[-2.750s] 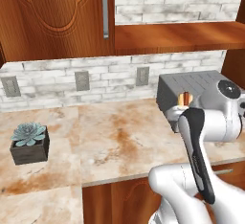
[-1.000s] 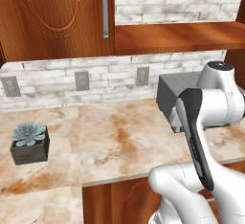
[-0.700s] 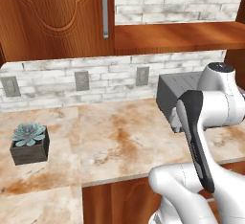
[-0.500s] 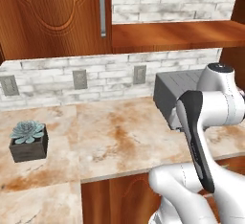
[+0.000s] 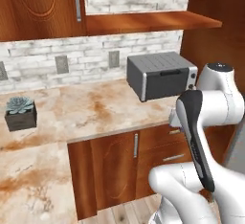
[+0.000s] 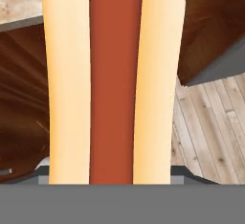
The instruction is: Store the hot dog in the freezer for long-term storage. Close the freezer door after placing the cooked food.
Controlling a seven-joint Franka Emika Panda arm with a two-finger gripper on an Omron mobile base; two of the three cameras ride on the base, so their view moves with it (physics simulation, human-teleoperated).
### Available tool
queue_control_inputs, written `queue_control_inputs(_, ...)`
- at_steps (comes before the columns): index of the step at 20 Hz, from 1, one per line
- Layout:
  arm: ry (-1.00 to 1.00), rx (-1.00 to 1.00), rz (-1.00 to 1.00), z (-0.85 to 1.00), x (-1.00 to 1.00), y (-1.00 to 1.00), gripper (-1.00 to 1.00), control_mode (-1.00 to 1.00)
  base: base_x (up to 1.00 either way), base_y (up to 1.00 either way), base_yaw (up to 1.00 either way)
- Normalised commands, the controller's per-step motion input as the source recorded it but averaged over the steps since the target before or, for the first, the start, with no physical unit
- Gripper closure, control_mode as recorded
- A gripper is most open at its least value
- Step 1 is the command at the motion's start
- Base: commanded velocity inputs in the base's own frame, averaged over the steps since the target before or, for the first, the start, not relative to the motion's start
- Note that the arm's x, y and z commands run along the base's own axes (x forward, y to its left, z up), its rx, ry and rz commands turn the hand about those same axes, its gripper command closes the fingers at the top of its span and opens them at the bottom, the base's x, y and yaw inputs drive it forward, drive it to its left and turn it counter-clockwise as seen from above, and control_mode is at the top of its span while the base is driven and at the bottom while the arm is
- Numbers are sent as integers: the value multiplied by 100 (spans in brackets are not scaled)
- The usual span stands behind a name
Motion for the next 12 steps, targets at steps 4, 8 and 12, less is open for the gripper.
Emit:
queue_control_inputs(4, 0, 0, 0, 0, 0, 0, 100, 100, -71, -19, -27)
queue_control_inputs(8, 0, 0, 0, 0, 0, 0, 100, 100, -21, -58, -42)
queue_control_inputs(12, 0, 0, 0, 0, 0, 0, 100, 100, 0, -91, -54)
